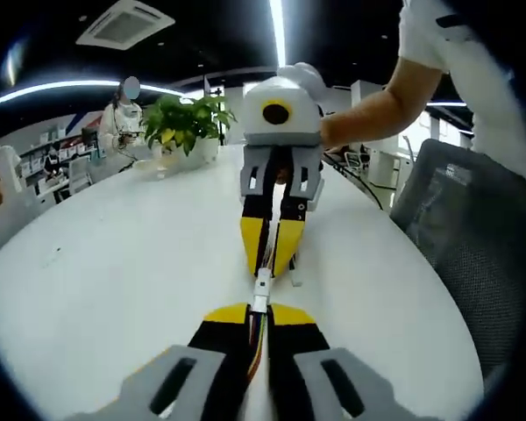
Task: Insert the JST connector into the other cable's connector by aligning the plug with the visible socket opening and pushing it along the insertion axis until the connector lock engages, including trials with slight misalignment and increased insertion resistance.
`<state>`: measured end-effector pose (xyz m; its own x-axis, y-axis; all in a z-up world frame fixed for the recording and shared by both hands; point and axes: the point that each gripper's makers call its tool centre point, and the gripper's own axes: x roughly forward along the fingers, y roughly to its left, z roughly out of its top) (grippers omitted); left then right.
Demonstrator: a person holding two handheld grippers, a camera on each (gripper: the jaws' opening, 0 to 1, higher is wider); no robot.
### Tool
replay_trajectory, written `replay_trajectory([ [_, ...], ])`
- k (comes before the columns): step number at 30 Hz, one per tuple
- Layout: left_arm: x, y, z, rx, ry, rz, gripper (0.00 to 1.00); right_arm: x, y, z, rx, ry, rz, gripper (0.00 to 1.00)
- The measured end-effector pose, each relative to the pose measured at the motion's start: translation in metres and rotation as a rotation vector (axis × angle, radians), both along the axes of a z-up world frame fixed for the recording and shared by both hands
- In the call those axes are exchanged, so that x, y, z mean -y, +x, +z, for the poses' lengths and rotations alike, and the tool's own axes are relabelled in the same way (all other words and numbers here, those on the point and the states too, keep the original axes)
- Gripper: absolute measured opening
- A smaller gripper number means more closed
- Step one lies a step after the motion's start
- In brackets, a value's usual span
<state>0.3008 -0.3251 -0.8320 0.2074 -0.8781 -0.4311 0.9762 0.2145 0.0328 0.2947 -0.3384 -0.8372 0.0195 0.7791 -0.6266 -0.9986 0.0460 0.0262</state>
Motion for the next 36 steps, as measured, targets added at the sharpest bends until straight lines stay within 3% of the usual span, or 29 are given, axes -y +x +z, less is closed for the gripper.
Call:
replay_trajectory([
  [10,0.0018,-0.0037,-0.0045,0.0,0.018,-0.018,0.0,0.0,-0.0016,-0.0091,0.006,-0.056,0.022,0.04],
  [30,0.0059,-0.0082,0.0034,0.007,-0.016,-0.051,0.0,-0.0087,-0.0073,-0.0016,-0.009,-0.025,0.037,0.04],
  [32,0.0046,-0.007,0.001,0.017,0.003,-0.05,0.0,-0.0087,-0.0063,-0.0036,0.019,-0.044,0.043,0.04],
  [36,0.0041,-0.0075,0.0027,0.01,-0.009,-0.05,0.0,-0.0087,-0.0077,-0.002,-0.001,-0.038,0.031,0.04],
])
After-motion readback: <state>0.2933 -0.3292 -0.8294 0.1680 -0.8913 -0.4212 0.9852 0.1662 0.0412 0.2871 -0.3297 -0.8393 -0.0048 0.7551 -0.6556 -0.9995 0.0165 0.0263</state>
